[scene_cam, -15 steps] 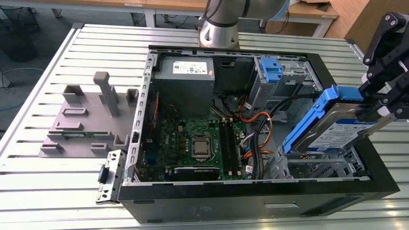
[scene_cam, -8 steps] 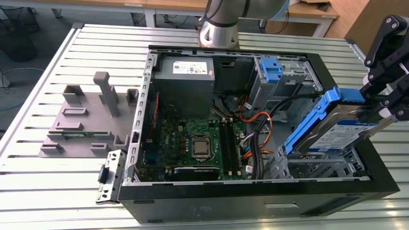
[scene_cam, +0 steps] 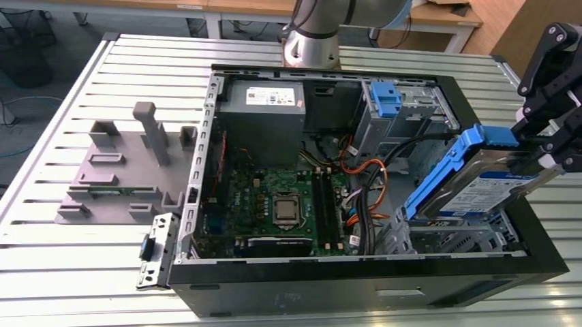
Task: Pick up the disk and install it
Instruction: 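Pick up the disk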
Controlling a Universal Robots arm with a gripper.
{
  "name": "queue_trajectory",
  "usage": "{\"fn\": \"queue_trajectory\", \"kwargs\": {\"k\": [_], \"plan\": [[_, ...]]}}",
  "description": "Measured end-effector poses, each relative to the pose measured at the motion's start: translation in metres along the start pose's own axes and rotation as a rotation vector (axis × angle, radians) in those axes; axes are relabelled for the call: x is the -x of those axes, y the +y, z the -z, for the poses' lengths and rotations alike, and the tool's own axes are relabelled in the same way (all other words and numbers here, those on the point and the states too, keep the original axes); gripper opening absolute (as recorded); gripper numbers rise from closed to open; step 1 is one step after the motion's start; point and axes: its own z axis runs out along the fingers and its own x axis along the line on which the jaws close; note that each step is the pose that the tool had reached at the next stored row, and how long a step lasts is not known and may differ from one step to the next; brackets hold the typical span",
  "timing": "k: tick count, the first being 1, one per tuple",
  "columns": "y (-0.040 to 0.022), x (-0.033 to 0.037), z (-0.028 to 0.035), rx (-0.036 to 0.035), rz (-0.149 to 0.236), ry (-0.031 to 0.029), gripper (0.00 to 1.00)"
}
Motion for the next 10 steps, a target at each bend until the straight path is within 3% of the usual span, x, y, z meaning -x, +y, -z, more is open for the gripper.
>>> {"fn": "queue_trajectory", "kwargs": {"k": [10], "plan": [[0.0000, 0.0006, -0.0006, 0.0010, 0.012, 0.0004, 0.35]]}}
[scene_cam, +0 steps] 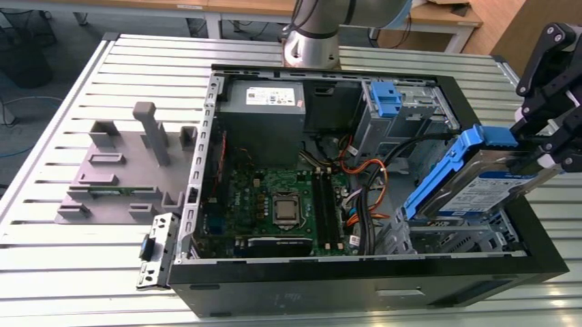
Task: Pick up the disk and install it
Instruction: 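Pick up the disk, then insert the disk into the insertion slot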
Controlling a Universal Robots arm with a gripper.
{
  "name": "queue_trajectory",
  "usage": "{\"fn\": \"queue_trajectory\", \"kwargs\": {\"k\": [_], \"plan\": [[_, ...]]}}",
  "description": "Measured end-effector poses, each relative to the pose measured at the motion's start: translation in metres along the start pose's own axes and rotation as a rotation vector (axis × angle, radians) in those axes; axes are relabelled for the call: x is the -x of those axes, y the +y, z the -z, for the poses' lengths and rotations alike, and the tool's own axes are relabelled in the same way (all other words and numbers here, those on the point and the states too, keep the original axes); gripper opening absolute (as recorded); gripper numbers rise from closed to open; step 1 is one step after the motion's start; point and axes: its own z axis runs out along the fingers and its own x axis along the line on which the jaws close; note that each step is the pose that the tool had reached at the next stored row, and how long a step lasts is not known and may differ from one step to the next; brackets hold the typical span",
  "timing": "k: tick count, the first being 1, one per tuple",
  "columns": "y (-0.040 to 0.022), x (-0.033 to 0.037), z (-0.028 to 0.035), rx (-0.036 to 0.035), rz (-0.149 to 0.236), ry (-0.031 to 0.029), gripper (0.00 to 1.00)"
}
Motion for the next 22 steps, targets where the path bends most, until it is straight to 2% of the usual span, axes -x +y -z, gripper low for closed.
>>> {"fn": "queue_trajectory", "kwargs": {"k": [7, 22], "plan": [[-0.0006, 0.0000, -0.0012, 0.0012, 0.014, 0.0005, 0.35], [-0.0029, -0.0001, -0.0025, 0.0004, 0.004, -0.0008, 0.35]]}}
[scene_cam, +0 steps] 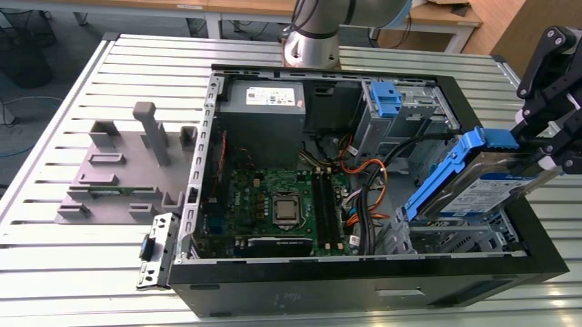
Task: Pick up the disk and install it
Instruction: 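Insert the disk into the insertion slot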
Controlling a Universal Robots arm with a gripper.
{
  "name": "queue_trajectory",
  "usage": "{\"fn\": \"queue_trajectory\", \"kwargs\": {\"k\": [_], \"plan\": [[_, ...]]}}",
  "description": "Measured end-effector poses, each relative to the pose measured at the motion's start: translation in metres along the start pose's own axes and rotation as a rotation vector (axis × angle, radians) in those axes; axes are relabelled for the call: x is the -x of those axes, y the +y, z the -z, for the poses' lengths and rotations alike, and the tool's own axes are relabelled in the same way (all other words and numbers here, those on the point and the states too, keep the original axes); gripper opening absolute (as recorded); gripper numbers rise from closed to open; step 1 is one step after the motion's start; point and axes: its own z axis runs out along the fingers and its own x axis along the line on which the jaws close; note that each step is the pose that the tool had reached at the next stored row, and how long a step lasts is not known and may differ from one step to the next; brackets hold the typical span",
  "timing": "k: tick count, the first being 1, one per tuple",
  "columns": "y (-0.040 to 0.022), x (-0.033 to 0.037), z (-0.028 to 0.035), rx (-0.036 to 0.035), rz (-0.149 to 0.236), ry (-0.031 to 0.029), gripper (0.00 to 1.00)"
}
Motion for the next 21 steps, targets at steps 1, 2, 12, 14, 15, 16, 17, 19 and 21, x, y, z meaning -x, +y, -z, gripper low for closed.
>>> {"fn": "queue_trajectory", "kwargs": {"k": [1, 2, 12, 14, 15, 16, 17, 19, 21], "plan": [[0.0000, 0.0000, 0.0000, 0.0000, 0.000, -0.0001, 0.35], [0.0000, 0.0000, 0.0000, 0.0000, 0.000, -0.0001, 0.35], [0.0000, 0.0007, -0.0011, -0.0004, -0.006, -0.0001, 0.35], [0.0000, 0.0007, -0.0012, -0.0005, -0.006, -0.0002, 0.35], [0.0000, 0.0007, -0.0012, -0.0005, -0.006, -0.0002, 0.35], [0.0000, 0.0007, -0.0012, -0.0005, -0.006, -0.0003, 0.35], [0.0000, 0.0007, -0.0015, -0.0005, -0.006, -0.0003, 0.35], [-0.0001, 0.0006, -0.0029, -0.0005, -0.006, -0.0002, 0.35], [-0.0001, 0.0005, -0.0051, -0.0005, -0.006, -0.0002, 0.35]]}}
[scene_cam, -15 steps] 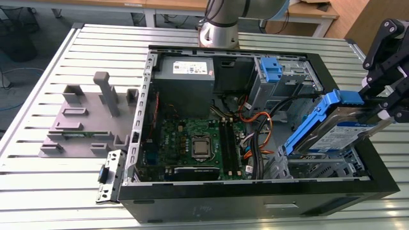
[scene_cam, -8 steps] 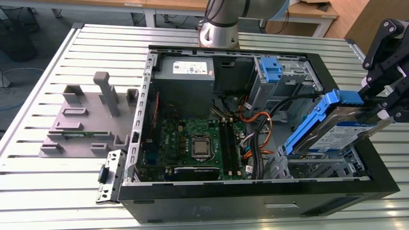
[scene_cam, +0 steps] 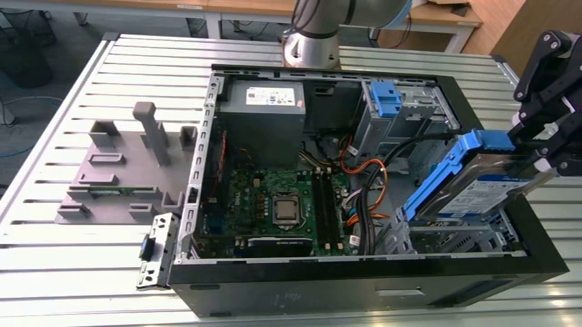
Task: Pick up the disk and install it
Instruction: 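Insert the disk into the insertion slot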
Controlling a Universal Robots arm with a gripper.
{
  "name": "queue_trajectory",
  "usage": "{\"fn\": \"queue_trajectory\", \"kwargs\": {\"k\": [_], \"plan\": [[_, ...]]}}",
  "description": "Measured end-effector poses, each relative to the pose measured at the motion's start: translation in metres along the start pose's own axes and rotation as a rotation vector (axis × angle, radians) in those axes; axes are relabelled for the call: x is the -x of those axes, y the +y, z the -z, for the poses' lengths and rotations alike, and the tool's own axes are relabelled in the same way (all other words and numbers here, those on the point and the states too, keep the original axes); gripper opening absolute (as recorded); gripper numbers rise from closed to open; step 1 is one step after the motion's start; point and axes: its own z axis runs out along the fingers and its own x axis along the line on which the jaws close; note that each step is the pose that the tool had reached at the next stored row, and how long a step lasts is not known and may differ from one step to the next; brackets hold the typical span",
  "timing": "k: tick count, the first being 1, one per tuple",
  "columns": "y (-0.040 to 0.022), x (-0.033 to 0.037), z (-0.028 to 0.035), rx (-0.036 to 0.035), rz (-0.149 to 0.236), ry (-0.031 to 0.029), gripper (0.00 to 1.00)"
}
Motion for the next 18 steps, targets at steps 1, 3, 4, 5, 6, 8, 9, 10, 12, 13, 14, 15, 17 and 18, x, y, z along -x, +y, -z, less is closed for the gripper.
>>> {"fn": "queue_trajectory", "kwargs": {"k": [1, 3, 4, 5, 6, 8, 9, 10, 12, 13, 14, 15, 17, 18], "plan": [[0.0000, -0.0001, -0.0012, 0.0000, 0.000, -0.0001, 0.35], [-0.0001, -0.0004, -0.0038, -0.0001, -0.001, 0.0001, 0.35], [-0.0002, -0.0005, -0.0056, -0.0001, -0.002, 0.0000, 0.35], [-0.0002, -0.0007, -0.0073, -0.0002, -0.002, -0.0001, 0.35], [-0.0003, -0.0008, -0.0091, -0.0002, -0.003, -0.0001, 0.35], [-0.0004, -0.0011, -0.0127, -0.0003, -0.004, -0.0001, 0.35], [-0.0004, -0.0013, -0.0145, -0.0003, -0.004, -0.0002, 0.35], [-0.0005, -0.0014, -0.0163, -0.0003, -0.005, -0.0002, 0.35], [-0.0006, -0.0017, -0.0199, -0.0005, -0.006, -0.0001, 0.35], [-0.0007, -0.0019, -0.0218, -0.0005, -0.006, -0.0002, 0.35], [-0.0007, -0.0020, -0.0236, -0.0006, -0.006, -0.0003, 0.35], [-0.0008, -0.0022, -0.0254, -0.0006, -0.007, -0.0003, 0.35], [-0.0008, -0.0023, -0.0272, -0.0006, -0.007, -0.0003, 0.35], [-0.0008, -0.0023, -0.0272, -0.0006, -0.007, -0.0002, 0.35]]}}
